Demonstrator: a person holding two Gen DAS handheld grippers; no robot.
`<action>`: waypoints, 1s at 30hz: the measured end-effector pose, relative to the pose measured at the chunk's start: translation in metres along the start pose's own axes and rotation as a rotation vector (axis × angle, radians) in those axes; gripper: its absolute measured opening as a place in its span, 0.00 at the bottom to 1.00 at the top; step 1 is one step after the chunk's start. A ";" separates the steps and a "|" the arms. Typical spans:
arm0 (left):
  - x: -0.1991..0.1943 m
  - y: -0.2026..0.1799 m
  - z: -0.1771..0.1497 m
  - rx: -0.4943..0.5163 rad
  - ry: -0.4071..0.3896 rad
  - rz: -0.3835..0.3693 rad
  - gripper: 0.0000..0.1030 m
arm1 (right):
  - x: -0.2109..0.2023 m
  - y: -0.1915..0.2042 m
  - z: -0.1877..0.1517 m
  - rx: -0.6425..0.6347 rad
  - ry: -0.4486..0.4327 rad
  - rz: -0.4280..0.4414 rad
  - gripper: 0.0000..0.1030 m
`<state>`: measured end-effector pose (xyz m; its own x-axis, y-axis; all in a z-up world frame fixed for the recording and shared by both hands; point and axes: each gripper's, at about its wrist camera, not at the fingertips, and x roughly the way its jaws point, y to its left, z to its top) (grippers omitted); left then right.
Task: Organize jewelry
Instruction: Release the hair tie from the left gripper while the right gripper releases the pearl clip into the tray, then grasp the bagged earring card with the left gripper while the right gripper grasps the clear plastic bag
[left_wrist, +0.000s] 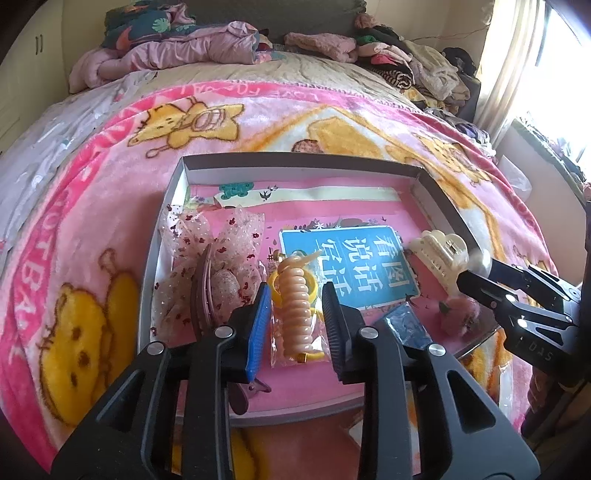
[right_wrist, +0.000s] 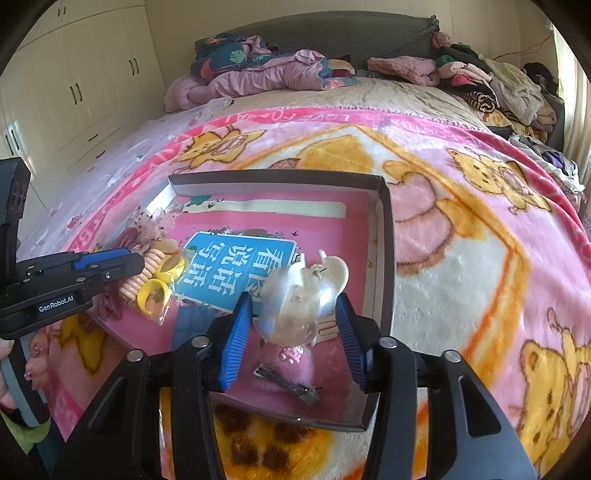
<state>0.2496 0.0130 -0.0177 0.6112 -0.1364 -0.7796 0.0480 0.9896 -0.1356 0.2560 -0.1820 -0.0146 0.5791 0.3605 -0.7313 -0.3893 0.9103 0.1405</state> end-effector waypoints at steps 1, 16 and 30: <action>-0.002 0.000 0.000 0.000 -0.002 0.000 0.21 | -0.003 0.000 0.000 0.004 -0.007 -0.002 0.51; -0.037 -0.005 -0.005 -0.007 -0.066 0.001 0.55 | -0.051 0.003 -0.005 0.016 -0.089 -0.017 0.76; -0.066 -0.006 -0.023 -0.016 -0.092 0.011 0.79 | -0.085 0.013 -0.019 -0.001 -0.121 -0.027 0.81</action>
<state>0.1905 0.0148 0.0210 0.6814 -0.1197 -0.7220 0.0284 0.9901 -0.1374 0.1880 -0.2046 0.0360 0.6713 0.3579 -0.6491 -0.3734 0.9197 0.1210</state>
